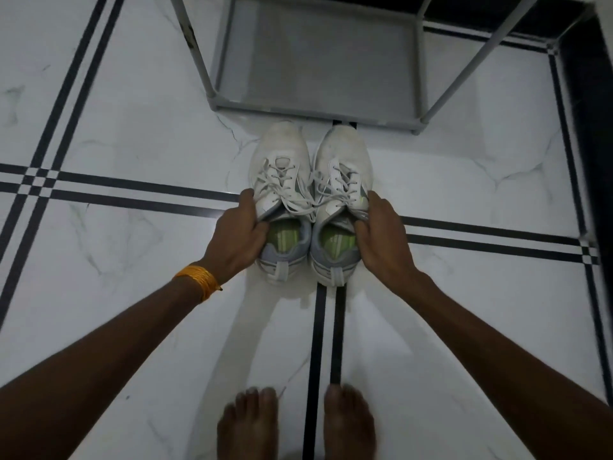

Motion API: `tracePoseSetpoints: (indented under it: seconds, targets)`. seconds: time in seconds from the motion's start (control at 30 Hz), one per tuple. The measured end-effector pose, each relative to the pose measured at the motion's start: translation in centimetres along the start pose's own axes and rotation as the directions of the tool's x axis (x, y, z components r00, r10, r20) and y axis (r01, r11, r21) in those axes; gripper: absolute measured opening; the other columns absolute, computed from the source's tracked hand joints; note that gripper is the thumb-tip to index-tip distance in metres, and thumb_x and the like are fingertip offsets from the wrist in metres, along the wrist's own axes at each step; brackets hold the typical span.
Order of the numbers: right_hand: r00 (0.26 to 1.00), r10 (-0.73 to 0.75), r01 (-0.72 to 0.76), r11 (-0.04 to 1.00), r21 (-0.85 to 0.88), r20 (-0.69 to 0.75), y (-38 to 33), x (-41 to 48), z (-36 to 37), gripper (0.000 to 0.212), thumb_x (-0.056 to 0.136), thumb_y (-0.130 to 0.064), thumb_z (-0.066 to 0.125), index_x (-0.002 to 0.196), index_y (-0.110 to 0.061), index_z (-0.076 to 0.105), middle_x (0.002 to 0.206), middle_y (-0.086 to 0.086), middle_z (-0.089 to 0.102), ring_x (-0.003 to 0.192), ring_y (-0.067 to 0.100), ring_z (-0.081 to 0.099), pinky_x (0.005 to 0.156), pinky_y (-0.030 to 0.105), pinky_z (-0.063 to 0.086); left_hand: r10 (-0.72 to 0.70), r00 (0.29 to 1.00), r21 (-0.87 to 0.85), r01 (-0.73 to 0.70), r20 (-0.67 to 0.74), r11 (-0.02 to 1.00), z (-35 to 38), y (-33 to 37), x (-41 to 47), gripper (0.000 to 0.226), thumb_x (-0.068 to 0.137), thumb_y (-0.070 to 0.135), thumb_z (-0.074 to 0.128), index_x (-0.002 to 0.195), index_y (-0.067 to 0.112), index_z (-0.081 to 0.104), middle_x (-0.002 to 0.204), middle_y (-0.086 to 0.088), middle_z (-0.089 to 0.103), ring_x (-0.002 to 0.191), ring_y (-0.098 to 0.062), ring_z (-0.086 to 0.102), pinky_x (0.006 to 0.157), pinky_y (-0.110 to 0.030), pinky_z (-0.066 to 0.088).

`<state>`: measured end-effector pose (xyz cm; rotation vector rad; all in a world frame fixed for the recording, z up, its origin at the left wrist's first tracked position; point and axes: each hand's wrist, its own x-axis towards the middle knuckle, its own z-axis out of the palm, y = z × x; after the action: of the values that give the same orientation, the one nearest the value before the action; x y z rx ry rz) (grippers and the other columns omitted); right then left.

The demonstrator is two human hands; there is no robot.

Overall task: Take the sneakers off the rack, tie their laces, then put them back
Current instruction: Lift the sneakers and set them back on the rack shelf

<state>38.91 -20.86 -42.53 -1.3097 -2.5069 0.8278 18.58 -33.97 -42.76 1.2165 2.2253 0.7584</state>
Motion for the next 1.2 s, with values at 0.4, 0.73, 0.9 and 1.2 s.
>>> tracePoseSetpoints:
  seconds: [0.4,0.73,0.9,1.2]
  targets:
    - [0.999,0.03,-0.027,0.996,0.083,-0.032,-14.7,-1.8,-25.1,0.043,0.091,-0.022,0.038,0.132,-0.01,0.042,0.11,0.009,0.054,0.091,0.019,0.051,0.078,0.032,0.043,0.02,0.999,-0.103,-0.023,-0.033,0.994,-19.5,20.6,-3.6,0.051,0.082,0.022,0.04,0.131,0.009,0.04,0.099,-0.003,0.062,0.077,-0.02,0.054,0.068,-0.027,0.038]
    - [0.996,0.079,-0.075,0.991,0.107,-0.03,-23.4,8.9,-40.6,0.054,0.095,-0.007,0.045,0.147,-0.009,0.03,0.134,0.016,0.048,0.109,0.032,0.057,0.09,0.043,0.05,-0.049,0.997,-0.119,0.041,-0.067,0.992,-32.9,34.1,6.4,0.053,0.083,0.02,0.042,0.135,0.013,0.038,0.109,-0.015,0.067,0.09,-0.036,0.065,0.077,-0.041,0.053]
    - [0.994,0.111,-0.11,0.993,0.05,-0.022,-23.1,17.7,-39.2,0.052,0.096,-0.007,0.044,0.147,-0.006,0.03,0.128,0.017,0.05,0.103,0.031,0.059,0.081,0.039,0.051,-0.036,0.999,-0.079,0.034,-0.027,0.996,-33.3,32.9,15.4,0.049,0.086,0.015,0.043,0.134,0.009,0.036,0.105,-0.015,0.068,0.086,-0.034,0.065,0.073,-0.04,0.053]
    - [0.978,0.209,-0.207,0.974,-0.095,0.021,-19.1,30.7,-32.1,0.05,0.095,-0.005,0.049,0.143,-0.005,0.036,0.123,0.017,0.054,0.101,0.035,0.06,0.081,0.043,0.05,-0.084,0.996,-0.021,0.085,0.038,0.996,-28.7,26.7,28.8,0.046,0.091,0.006,0.047,0.135,0.007,0.036,0.111,-0.019,0.068,0.092,-0.04,0.066,0.08,-0.043,0.053]
